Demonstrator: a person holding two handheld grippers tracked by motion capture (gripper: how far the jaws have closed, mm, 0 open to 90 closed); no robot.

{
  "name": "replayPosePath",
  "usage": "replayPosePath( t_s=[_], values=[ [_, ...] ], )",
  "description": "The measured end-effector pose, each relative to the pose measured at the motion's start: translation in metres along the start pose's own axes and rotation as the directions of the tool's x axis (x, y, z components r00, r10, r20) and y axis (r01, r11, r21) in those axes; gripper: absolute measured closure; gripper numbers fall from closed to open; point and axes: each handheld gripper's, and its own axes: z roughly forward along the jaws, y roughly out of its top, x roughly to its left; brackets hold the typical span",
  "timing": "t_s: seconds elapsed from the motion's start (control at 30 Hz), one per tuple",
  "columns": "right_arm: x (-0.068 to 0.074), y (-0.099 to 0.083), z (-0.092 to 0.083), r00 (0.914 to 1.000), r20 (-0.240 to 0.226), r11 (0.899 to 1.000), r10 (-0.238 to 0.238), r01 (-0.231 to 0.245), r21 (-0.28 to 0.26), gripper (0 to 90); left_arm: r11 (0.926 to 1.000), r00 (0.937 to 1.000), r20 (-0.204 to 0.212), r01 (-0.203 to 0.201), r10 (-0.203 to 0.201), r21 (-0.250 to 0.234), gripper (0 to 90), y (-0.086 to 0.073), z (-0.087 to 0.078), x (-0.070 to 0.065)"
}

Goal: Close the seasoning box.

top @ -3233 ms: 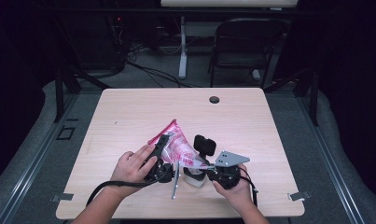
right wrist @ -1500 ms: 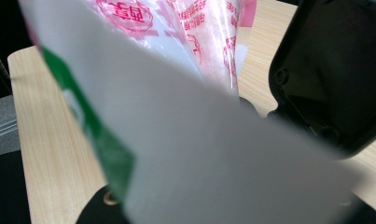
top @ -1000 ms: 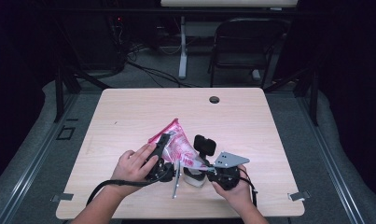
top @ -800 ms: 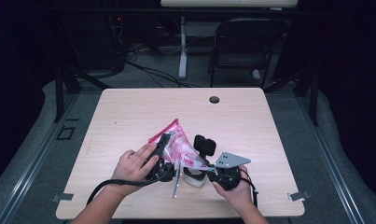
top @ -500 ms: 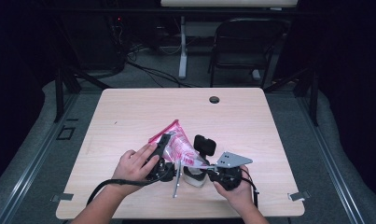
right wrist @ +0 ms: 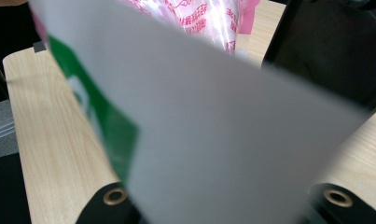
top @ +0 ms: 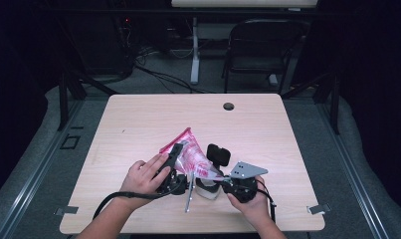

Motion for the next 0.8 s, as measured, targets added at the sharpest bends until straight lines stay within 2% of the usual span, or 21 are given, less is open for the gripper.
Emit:
replayPosePath(
  t_s=[0.17,0.53,0.57,0.8],
  values=[
    [-0.0014,-0.0006,0.0004,1.0,0.004,1.0,0.003,-0.003,0.002,89.0,0.9999,0.9999,-0.013,-0.01,0.01,-0.008,67.9,0.0012,-0.0009,0.0009],
    [-0.0008,-0.0006,0.0006,1.0,0.006,1.0,0.004,-0.004,0.002,88.9,0.9997,0.9997,-0.004,-0.023,0.023,-0.011,70.8,0.0004,-0.0016,0.001],
    [-0.0007,-0.0006,0.0006,1.0,0.005,1.0,0.003,-0.003,0.001,88.6,0.9999,0.9999,0.008,-0.015,0.015,-0.005,70.9,-0.0001,-0.0016,0.0004],
    [-0.0008,0.0005,-0.0025,0.9999,0.009,1.0,0.009,-0.009,-0.021,86.2,0.9995,0.9995,0.005,-0.031,0.031,-0.008,71.4,-0.002,-0.0014,0.0002]
  ],
)
